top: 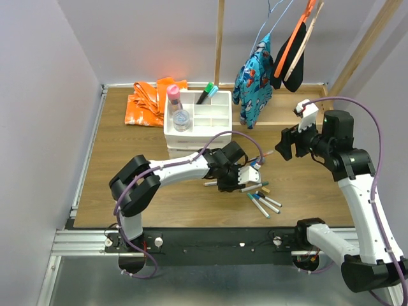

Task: Sort the stationery into containers
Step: Pick up the pen from the center of the board.

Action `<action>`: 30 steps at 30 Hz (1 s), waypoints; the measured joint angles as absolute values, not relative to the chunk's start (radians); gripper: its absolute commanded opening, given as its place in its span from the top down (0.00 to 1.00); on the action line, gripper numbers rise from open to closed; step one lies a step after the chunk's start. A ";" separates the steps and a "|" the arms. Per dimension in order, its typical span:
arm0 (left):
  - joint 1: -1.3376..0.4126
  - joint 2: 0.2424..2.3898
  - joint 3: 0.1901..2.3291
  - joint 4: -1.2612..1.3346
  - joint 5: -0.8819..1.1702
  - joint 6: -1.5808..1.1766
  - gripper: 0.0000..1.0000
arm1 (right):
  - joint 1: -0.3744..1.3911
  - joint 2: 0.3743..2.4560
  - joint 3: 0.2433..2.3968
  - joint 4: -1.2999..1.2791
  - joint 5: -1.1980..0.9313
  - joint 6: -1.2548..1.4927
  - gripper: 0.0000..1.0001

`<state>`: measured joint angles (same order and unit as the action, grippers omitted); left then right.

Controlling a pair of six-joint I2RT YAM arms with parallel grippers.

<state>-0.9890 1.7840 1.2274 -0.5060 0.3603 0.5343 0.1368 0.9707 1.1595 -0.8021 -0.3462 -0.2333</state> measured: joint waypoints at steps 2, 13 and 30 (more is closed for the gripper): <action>-0.991 1.816 1.253 -0.497 0.338 0.524 0.58 | 0.130 0.944 1.159 -0.802 -0.346 -0.221 0.18; -0.991 1.906 1.297 -0.498 0.238 0.508 0.62 | 0.129 0.894 1.151 -0.804 -0.347 -0.194 0.18; -0.991 1.939 1.336 -0.546 0.232 0.506 0.58 | 0.099 0.873 1.129 -0.805 -0.347 -0.190 0.18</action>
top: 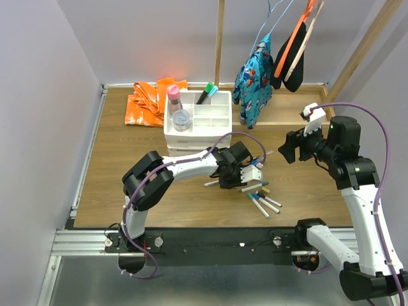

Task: Sort the stationery into containers
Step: Pick up the pen from the center of the board.

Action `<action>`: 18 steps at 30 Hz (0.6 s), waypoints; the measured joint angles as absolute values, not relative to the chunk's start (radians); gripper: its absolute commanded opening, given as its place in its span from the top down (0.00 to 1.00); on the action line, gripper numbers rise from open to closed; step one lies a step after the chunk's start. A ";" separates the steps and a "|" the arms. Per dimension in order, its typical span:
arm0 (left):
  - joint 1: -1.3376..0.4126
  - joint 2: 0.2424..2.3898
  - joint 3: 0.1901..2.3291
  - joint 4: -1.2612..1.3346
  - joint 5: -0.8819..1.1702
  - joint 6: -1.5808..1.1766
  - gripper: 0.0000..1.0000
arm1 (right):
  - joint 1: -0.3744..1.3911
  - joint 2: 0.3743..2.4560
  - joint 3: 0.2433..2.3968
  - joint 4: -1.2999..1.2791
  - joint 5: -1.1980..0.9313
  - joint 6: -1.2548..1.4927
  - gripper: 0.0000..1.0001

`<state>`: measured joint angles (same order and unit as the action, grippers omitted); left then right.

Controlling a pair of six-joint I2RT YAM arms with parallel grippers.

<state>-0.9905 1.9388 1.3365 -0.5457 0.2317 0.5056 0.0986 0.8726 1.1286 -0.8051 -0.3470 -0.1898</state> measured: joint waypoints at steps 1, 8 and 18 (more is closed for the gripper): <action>-0.991 1.936 1.341 -0.556 0.232 0.503 0.57 | 0.098 0.873 1.128 -0.805 -0.347 -0.190 0.18; -0.992 1.876 1.399 -0.586 0.219 0.504 0.58 | 0.092 0.872 1.111 -0.801 -0.350 -0.181 0.18; -0.990 1.909 1.399 -0.596 0.178 0.498 0.59 | 0.083 0.868 1.110 -0.801 -0.353 -0.175 0.18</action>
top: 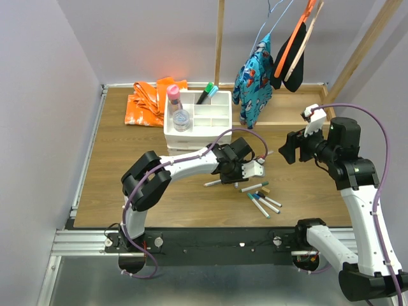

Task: Sort the stationery into containers
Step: Pick up the pen from the center of the board.

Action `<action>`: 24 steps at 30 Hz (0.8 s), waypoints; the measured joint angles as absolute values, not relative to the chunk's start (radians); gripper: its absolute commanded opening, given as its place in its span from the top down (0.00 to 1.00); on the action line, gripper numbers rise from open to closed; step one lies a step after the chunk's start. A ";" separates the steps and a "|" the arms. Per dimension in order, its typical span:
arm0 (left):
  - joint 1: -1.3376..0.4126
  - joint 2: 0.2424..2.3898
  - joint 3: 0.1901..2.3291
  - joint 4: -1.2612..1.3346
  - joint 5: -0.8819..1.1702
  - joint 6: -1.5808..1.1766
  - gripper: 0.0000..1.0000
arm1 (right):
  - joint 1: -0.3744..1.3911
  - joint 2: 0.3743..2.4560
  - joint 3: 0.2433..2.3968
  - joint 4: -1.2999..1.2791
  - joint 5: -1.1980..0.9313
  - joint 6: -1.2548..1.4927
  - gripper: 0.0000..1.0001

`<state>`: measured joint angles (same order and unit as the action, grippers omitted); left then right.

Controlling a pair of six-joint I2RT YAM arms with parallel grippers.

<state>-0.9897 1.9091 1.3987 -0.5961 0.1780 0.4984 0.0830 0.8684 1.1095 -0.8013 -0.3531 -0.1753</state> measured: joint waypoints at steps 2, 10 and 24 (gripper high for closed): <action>-0.988 1.930 1.399 -0.596 0.168 0.495 0.60 | 0.083 0.863 1.109 -0.801 -0.353 -0.175 0.18; -0.977 1.990 1.407 -0.596 0.146 0.490 0.70 | 0.080 0.842 1.090 -0.802 -0.356 -0.173 0.18; -0.975 1.993 1.469 -0.698 0.242 0.488 0.89 | 0.078 0.832 1.076 -0.803 -0.356 -0.174 0.18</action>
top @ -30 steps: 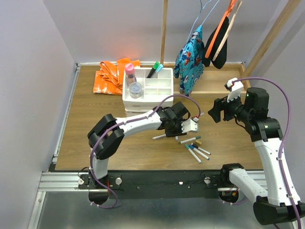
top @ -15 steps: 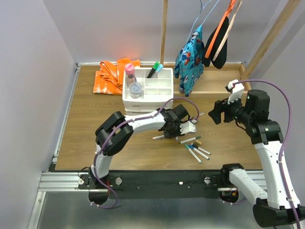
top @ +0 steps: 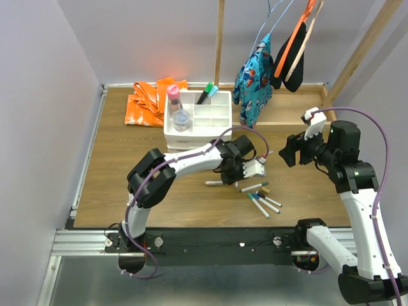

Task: Sort the stationery into containers
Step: Pick up the pen from the center of the board, then place the pen in the storage box.

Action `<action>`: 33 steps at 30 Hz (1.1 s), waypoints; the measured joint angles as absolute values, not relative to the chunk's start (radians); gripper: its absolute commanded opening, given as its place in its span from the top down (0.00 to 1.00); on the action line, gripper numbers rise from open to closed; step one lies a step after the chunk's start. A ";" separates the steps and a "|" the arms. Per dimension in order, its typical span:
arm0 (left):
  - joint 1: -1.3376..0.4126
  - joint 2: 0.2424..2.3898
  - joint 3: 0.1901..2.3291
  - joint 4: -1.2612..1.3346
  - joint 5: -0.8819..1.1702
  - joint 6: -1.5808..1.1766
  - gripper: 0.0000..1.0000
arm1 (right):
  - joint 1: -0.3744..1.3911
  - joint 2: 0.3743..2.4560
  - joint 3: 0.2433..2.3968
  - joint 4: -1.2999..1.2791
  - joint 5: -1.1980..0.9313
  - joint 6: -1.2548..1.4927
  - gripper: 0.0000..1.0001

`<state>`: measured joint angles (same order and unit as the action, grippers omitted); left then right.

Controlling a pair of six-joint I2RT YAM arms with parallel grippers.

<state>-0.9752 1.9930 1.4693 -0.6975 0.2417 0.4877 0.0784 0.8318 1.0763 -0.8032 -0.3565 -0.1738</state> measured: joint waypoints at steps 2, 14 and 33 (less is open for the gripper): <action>-0.975 1.975 1.522 -0.749 0.277 0.488 0.89 | 0.078 0.840 1.081 -0.809 -0.356 -0.174 0.18; -0.906 1.663 1.892 -0.781 0.505 0.444 0.92 | 0.078 0.947 1.211 -0.815 -0.349 -0.195 0.18; -0.610 1.649 1.662 -0.165 0.500 0.315 0.91 | -0.094 1.034 1.314 -0.814 -0.378 -0.184 0.19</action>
<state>-0.6098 1.6485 1.6615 -0.1646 0.5003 0.3149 -0.0944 1.0340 1.3144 -0.8143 -0.3779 -0.1837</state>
